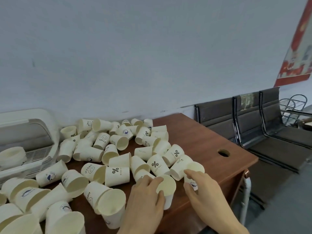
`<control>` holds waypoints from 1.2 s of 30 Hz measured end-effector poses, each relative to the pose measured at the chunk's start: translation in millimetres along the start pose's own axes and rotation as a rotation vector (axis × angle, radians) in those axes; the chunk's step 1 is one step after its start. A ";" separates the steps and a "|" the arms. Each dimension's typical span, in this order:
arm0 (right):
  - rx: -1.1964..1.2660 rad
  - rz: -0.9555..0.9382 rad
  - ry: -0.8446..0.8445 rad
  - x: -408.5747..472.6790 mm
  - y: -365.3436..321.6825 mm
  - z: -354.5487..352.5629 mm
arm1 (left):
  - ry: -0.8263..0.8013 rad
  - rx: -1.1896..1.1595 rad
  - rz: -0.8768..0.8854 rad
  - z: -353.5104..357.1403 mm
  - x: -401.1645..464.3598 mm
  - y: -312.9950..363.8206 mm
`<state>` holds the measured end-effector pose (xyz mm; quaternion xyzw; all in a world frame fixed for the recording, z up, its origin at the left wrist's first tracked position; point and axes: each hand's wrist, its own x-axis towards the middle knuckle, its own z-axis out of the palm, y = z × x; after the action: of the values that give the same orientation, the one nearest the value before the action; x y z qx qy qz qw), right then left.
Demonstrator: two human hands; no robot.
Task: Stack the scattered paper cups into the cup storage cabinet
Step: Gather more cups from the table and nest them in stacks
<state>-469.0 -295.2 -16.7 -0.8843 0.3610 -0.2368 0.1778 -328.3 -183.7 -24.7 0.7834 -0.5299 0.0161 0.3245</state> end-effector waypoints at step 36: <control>-0.365 0.294 -0.358 160.8 45.9 23.7 | -0.241 0.506 -0.196 67.3 146.7 -57.8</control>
<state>-380.7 -439.0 -11.8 -0.8676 0.4848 0.0199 0.1089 -236.9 -326.2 -52.0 0.8831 -0.4655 0.0232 0.0535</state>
